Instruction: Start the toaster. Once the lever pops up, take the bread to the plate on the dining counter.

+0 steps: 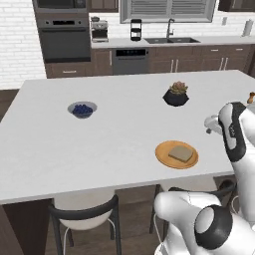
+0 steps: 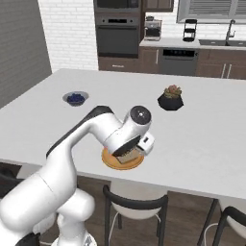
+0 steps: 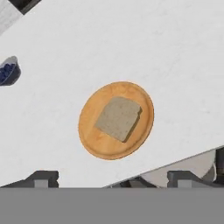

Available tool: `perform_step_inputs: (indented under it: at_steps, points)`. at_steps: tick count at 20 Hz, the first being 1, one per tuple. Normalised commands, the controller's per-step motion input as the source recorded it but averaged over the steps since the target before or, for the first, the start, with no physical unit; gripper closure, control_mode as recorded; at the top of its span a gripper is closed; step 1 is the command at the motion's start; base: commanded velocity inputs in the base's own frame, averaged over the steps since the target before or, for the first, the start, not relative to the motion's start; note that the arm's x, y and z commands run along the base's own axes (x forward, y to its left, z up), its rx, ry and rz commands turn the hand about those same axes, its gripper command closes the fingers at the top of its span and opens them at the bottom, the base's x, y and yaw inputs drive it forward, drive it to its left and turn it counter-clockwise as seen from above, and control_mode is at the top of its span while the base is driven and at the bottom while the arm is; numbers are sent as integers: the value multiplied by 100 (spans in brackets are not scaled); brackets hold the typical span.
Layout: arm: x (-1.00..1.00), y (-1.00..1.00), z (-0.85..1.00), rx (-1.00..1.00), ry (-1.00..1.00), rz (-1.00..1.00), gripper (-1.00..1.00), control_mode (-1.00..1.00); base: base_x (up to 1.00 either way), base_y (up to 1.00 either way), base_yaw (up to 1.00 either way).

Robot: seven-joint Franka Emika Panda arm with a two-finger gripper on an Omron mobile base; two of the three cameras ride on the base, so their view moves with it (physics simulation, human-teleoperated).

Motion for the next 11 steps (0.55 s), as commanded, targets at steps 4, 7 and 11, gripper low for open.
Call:
perform_step_inputs:
  at_steps: [4,7,11]
  points:
    - [-82,100,49,-20,24,0,-100,-100,0,0,0]
    - [-85,100,23,-14,23,0,-100,-100,0,0,0]
    - [-84,100,7,-12,20,0,-100,-100,0,0,0]
